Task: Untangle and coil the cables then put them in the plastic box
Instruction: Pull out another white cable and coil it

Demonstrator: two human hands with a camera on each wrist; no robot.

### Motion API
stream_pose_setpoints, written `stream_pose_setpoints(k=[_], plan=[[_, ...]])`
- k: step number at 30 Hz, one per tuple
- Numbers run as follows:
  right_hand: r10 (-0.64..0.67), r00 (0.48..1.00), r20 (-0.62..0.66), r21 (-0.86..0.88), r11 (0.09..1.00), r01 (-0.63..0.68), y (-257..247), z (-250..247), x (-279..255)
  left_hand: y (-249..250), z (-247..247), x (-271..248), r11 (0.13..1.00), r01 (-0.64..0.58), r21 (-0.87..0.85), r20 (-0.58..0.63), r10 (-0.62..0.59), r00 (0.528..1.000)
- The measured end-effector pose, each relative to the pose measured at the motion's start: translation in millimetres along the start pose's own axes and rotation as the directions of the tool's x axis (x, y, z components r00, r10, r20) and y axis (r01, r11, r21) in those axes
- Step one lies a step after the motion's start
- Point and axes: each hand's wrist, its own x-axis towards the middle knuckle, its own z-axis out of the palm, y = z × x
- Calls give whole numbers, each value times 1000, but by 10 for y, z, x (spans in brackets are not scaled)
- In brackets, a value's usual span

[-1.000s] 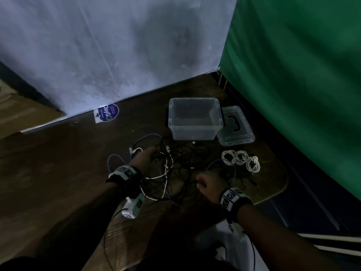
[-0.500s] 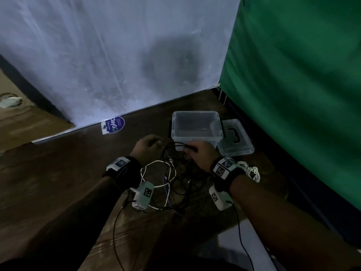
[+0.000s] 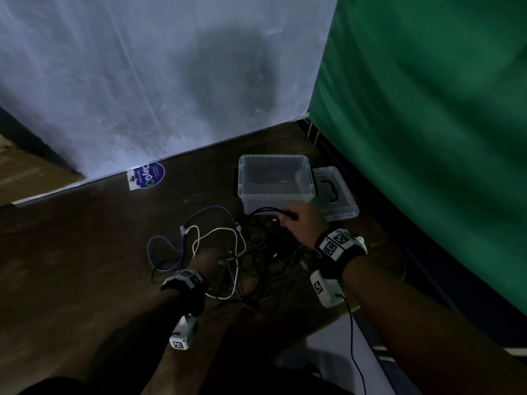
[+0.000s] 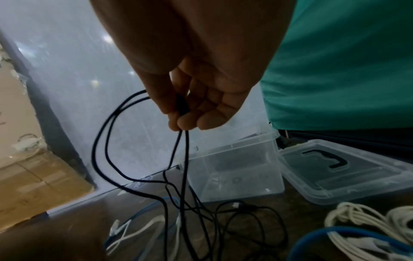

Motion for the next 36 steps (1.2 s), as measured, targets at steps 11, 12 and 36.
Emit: stream_pose_setpoints(k=[11, 12, 36], plan=[[63, 990, 125, -153, 987, -44, -246, 76, 60, 446, -1037, -71, 845, -399, -356, -479, 202, 854], [12, 991, 131, -138, 990, 6, -324, 83, 71, 515, -1095, -91, 842, -431, -325, -470, 252, 846], [203, 860, -468, 743, 617, 259, -786, -1350, -56, 523, -1017, 51, 881, -340, -328, -407, 193, 893]])
